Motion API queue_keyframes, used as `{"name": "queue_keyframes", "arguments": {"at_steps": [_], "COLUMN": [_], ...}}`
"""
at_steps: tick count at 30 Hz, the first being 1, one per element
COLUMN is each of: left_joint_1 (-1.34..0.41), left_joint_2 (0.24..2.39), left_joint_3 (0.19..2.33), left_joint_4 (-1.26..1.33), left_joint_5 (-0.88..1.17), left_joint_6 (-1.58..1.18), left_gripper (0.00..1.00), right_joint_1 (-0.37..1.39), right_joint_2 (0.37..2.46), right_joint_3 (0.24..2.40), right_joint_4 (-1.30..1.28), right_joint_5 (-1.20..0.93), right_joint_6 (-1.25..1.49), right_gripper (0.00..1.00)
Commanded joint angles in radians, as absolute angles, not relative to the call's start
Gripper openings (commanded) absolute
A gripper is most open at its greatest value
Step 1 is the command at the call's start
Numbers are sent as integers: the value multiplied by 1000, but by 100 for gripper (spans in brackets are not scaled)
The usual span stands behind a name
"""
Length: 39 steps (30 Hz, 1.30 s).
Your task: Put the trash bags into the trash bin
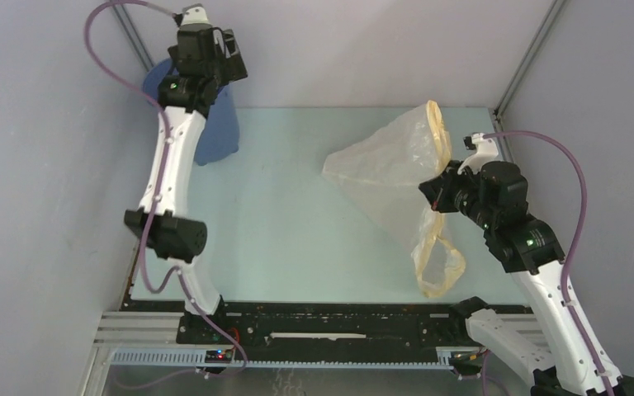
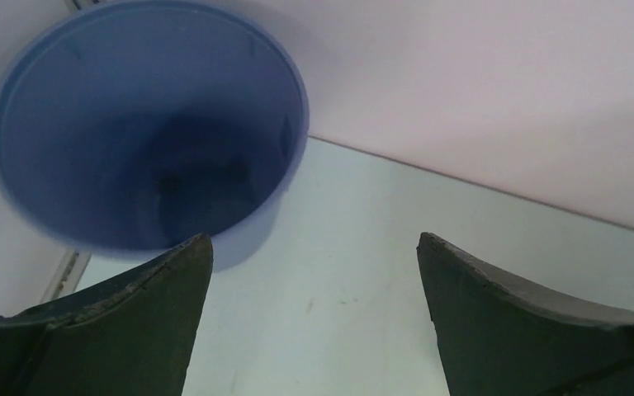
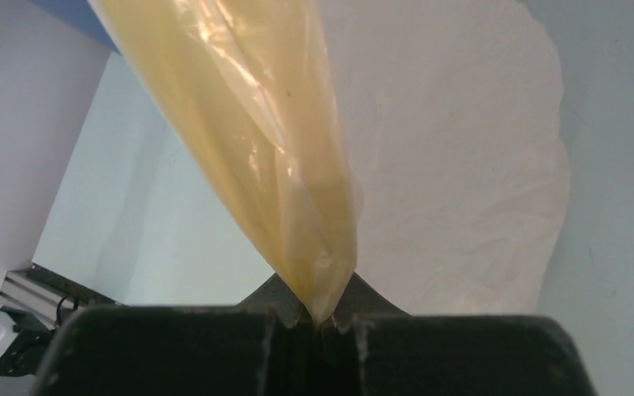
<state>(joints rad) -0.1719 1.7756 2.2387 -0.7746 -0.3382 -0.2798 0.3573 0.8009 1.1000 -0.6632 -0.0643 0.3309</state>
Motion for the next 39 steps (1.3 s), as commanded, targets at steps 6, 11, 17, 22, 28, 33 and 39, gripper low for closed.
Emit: {"name": "queue_keyframes", "arguments": {"at_steps": [6,11,17,22,28,33,39], "left_joint_1": [-110,-108,-106,-106,-107,-122,-185], "left_joint_2": [2036,2118,2182,2199,2202,2148,2023], "left_joint_3": [2466,2462,2456,2428,2399,2362,2248], "left_joint_4": [-720,-680,-667,-639,-640,-652,-674], "left_joint_5": [-396,-439,-453,-460,-445,-423,-407], "left_joint_6": [-97,-66,-62,-69,-75,-82,-89], "left_gripper": [96,84,72,64,36,19,0], "right_joint_1": [269,247,233,213,183,183,182], "right_joint_2": [893,968,999,998,990,968,941], "right_joint_3": [1208,1259,1278,1281,1282,1281,1282], "right_joint_4": [-748,-754,-769,-781,-771,-772,-749], "right_joint_5": [-192,-213,-225,-233,-260,-266,-294], "right_joint_6": [331,321,312,317,334,335,351], "right_gripper": [0,0,0,0,0,0,0]}}
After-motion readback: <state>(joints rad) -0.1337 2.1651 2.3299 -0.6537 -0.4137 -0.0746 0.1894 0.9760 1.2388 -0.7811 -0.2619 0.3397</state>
